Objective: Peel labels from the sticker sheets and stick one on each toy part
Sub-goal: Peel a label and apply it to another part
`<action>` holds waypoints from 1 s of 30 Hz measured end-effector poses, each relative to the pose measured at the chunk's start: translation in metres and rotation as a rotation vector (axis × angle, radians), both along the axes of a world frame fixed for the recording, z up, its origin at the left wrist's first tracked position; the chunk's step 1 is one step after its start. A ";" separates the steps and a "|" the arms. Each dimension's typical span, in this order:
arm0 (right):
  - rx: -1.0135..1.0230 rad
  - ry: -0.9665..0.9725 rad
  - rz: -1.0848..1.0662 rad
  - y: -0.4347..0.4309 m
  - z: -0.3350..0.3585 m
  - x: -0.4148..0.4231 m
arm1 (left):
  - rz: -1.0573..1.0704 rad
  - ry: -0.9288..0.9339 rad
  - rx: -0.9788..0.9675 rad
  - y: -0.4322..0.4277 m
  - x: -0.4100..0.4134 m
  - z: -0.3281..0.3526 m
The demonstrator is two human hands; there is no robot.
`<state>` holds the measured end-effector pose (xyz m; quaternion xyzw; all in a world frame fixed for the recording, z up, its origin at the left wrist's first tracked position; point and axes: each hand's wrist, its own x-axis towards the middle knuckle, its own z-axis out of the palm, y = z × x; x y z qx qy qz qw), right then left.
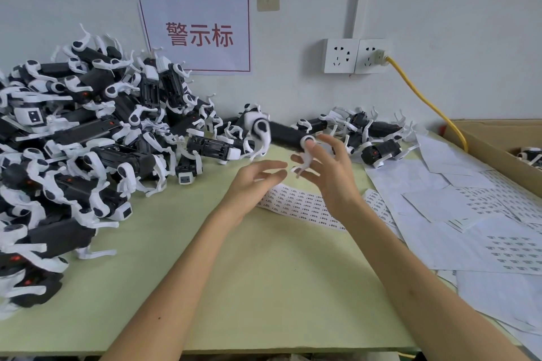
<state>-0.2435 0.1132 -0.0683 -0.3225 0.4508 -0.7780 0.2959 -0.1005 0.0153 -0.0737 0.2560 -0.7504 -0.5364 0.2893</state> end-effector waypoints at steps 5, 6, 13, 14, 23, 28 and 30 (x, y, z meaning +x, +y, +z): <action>-0.058 -0.165 0.053 0.010 0.009 -0.017 | 0.094 0.152 0.351 -0.010 0.003 -0.002; -0.056 -0.163 0.068 0.011 0.010 -0.018 | 0.069 0.212 0.470 -0.012 0.004 0.000; 0.127 0.134 0.045 0.009 0.007 -0.009 | -0.306 0.112 0.461 -0.003 0.003 0.004; 0.145 0.160 0.025 0.009 0.007 -0.008 | -0.333 0.098 0.442 -0.001 0.002 0.003; 0.065 0.108 -0.176 0.011 0.011 -0.015 | -0.181 0.295 0.422 -0.005 0.000 -0.001; 0.041 0.237 0.010 0.016 0.016 -0.009 | -0.068 0.316 0.395 -0.002 -0.001 0.000; 0.092 0.335 0.039 0.014 0.014 -0.004 | -0.055 0.316 0.392 -0.001 -0.001 0.000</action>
